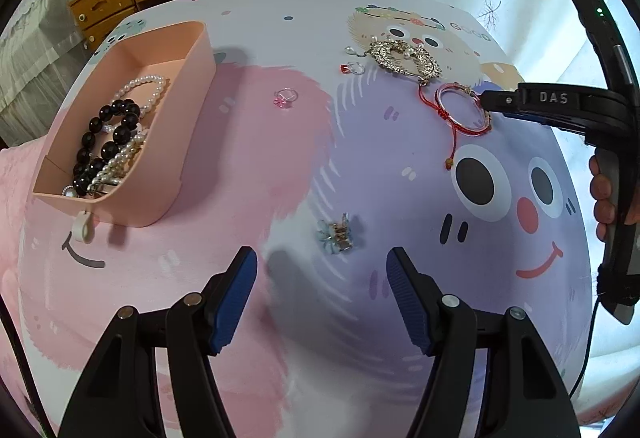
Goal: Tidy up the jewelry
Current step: 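Grasp the small flower stud with the left gripper while the right gripper grasps the red beaded bracelet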
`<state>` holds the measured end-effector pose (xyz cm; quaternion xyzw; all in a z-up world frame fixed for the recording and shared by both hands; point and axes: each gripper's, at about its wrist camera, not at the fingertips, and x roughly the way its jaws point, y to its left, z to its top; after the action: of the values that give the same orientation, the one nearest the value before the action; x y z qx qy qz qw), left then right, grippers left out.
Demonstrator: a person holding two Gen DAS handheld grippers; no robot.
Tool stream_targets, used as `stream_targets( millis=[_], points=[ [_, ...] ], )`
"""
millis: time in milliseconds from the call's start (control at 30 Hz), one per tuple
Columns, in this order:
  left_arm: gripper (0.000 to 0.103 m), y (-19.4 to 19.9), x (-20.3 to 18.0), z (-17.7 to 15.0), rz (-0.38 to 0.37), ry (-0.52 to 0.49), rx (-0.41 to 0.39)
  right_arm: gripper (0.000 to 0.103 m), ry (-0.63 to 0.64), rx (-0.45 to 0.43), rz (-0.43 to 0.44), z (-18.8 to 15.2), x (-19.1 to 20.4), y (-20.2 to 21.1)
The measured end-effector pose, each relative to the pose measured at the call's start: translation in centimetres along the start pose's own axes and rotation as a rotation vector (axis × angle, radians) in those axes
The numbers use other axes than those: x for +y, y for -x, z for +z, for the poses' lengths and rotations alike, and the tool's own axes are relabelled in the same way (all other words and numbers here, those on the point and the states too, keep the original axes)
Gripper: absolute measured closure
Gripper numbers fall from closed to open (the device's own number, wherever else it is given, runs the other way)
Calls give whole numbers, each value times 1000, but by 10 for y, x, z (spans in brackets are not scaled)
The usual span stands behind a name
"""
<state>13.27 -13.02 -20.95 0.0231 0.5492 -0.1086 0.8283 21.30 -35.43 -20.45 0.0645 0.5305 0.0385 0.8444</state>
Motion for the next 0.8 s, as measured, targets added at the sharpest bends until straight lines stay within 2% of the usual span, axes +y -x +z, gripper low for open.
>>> stream_targets(
  millis=[133, 267, 467, 600, 800],
  points=[
    [37, -5, -5, 1, 8, -3, -6, 80, 55, -2, -32, 0, 6, -9],
    [38, -9, -8, 0, 18, -8, -13, 91, 82, -15, -12, 1, 9, -11],
    [57, -13, -15, 2, 45, -45, -41, 91, 114, 0, 25, -1, 12, -9],
    [84, -12, -15, 3, 38, -53, -60, 92, 81, -12, 48, -1, 10, 0],
    [85, -11, -15, 2, 11, -58, -35, 92, -67, -23, 96, -3, 2, 13]
  ],
)
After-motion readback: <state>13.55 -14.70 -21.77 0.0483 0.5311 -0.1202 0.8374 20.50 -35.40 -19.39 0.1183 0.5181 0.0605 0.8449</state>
